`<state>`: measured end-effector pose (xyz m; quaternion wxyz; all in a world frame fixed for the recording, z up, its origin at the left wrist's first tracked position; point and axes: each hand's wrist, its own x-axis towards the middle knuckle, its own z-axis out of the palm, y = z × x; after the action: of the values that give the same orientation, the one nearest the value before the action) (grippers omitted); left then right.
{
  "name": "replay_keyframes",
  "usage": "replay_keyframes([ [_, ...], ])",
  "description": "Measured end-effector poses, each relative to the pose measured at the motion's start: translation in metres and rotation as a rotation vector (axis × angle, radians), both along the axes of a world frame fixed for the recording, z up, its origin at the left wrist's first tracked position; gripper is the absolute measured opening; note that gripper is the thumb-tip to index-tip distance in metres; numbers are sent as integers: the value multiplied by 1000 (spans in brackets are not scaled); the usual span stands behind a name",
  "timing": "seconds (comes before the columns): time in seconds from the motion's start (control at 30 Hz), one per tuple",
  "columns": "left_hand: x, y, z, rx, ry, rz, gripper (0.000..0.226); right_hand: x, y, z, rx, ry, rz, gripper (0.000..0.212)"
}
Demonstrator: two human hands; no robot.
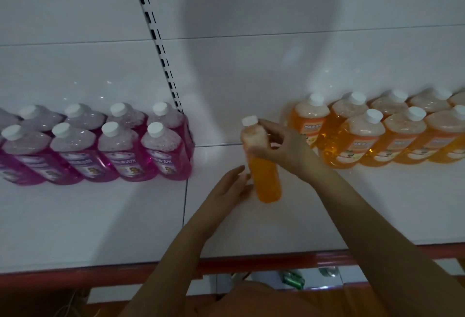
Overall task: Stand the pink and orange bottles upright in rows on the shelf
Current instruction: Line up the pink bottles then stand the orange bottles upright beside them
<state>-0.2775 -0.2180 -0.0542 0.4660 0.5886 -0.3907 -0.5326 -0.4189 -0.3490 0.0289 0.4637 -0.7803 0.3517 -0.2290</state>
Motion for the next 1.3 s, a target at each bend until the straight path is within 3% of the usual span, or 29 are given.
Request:
replay_keyframes([
  [0.1,0,-8,12,-39,414,-155,66,-5,11,15,250,-268,58,35],
  [0.17,-1,-13,20,-43,444,-189,66,-6,15,19,372,-358,75,36],
  [0.33,-9,-26,29,-80,137,-96,52,-24,11,30,231,-265,-105,38],
  [0.6,-47,-66,37,-105,-186,19,61,-65,-4,61,-196,68,-182,23],
  [0.87,-71,-114,27,-199,-504,-16,79,-83,-20,68,-523,302,-181,27],
  [1.03,-71,-132,26,-204,-718,50,80,-91,-29,59,-593,343,-191,32],
  [1.3,-78,-140,19,-192,-803,54,60,-94,-45,53,-641,361,-197,30],
])
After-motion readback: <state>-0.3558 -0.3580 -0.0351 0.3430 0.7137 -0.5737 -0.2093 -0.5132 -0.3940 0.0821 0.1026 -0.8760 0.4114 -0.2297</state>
